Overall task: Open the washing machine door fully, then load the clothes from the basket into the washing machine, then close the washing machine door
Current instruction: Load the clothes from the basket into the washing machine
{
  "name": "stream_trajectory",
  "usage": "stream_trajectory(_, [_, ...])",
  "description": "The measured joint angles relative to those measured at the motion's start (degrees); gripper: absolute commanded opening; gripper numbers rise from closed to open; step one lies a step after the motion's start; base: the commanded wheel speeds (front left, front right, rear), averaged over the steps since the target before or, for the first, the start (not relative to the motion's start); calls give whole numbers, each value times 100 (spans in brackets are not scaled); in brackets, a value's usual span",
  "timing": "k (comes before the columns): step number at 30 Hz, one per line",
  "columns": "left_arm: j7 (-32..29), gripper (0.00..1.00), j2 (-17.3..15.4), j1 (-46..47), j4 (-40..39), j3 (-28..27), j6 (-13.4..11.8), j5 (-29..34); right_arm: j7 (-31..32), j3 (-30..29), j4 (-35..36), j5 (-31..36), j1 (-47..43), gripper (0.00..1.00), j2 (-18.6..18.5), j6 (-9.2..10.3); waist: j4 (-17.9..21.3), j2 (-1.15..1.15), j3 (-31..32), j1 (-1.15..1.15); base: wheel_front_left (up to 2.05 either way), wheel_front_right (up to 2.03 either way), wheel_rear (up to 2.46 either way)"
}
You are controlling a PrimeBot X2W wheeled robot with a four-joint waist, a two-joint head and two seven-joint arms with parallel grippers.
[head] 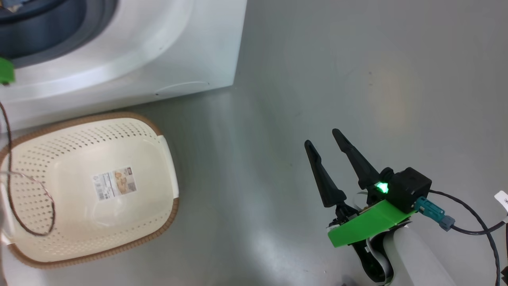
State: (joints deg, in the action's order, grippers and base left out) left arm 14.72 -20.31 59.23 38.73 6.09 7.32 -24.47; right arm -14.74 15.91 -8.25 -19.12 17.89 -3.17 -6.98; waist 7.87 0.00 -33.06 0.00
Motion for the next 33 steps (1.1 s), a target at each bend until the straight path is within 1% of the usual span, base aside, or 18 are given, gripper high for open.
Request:
stream_trajectory(10, [0, 100, 328, -1344, -826, -233, 0, 98, 0, -113, -119, 40, -53, 100, -3, 0, -183, 0, 545, 0, 0, 0, 0])
stream_trajectory(20, [-1, 100, 817, -2939, -1759, -783, 0, 442, 0, -202, -183, 100, -337, 100, -5, 0, -314, 0, 1241, 0, 0, 0, 0])
stream_trajectory(24, [-1, 100, 979, -3363, -1989, -938, 0, 552, 0, -243, -187, 142, -482, 100, -4, 0, -359, 0, 1492, 0, 0, 0, 0])
stream_trajectory(28, [-1, 100, 1057, -3731, -2172, -961, 0, 736, 0, -283, -189, 203, -591, 100, -4, 0, -423, 0, 1733, 0, 0, 0, 0])
stream_trajectory(33, [-1, 100, 1236, -4285, -2434, -1025, 0, 872, 0, -307, -196, 254, -754, 100, -3, 0, -496, 0, 2040, 0, 0, 0, 0])
